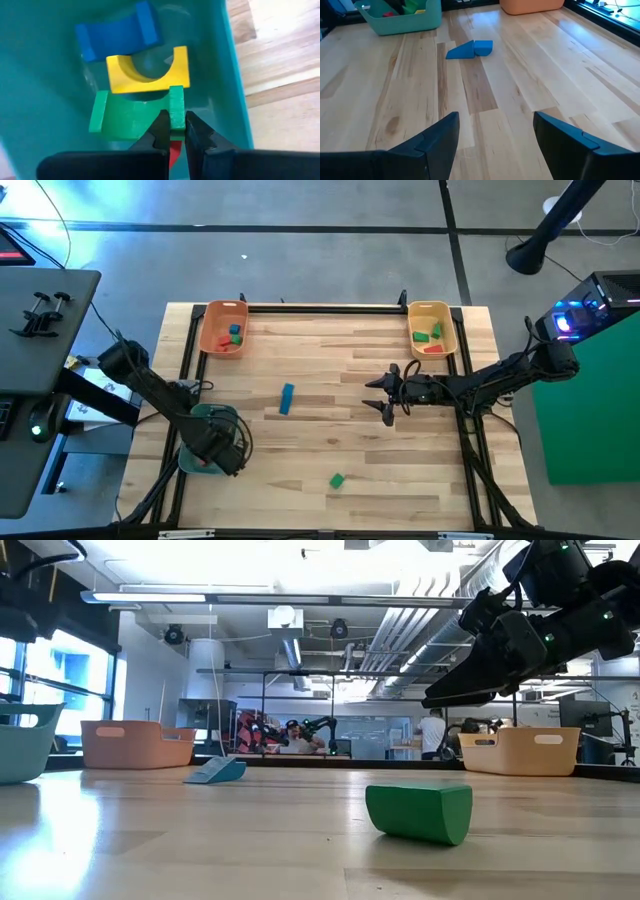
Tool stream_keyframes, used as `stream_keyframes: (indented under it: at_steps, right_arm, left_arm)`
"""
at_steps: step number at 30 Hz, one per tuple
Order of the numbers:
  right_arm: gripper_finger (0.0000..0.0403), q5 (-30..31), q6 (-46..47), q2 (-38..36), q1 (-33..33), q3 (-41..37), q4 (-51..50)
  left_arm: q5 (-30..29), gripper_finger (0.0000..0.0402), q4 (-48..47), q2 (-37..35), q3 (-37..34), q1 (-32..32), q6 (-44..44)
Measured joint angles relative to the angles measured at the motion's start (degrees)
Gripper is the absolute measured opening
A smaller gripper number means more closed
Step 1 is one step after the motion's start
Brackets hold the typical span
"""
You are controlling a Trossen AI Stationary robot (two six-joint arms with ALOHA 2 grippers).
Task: Sort blocks by size
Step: Put the green arch block into the blue bin, then put the blue half circle block into the orange bin
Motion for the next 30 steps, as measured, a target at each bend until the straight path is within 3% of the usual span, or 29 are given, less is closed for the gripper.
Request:
stream_keyframes:
  at_steps: [5,13,18,21,28,30]
  right_arm:
    - [0.0252,0.0,0.66,0.0,0.0,0.0,-0.02]
    - [0.0252,1.2,1.12,0.0,-0.03,0.0,-0.02]
    - [0.0252,1.2,1.16,0.0,-0.03,0.0,-0.04]
    - [0.0252,1.21,1.21,0.0,-0.03,0.0,-0.04]
    - [0.0252,1.22,2.54,0.0,-0.03,0.0,-0.04]
    - [0.0252,1.22,2.62,0.0,-0.03,0.0,-0.04]
  left_arm:
    - [-0.17,0.0032,0.22,0.0,-0.92,-0.02,-0.51]
    - [-0.98,0.0132,-4.43,-0.8,-0.75,-0.06,-0.17]
    - [-2.83,0.0167,-9.04,-3.98,4.48,-0.06,-0.25]
    - [-12.24,0.0168,-10.62,-5.47,9.47,-0.17,0.74]
    - [-50.89,0.0168,-0.22,-5.77,14.32,1.62,16.44]
    - [-57.83,0.0168,4.36,-4.75,14.32,3.63,20.04]
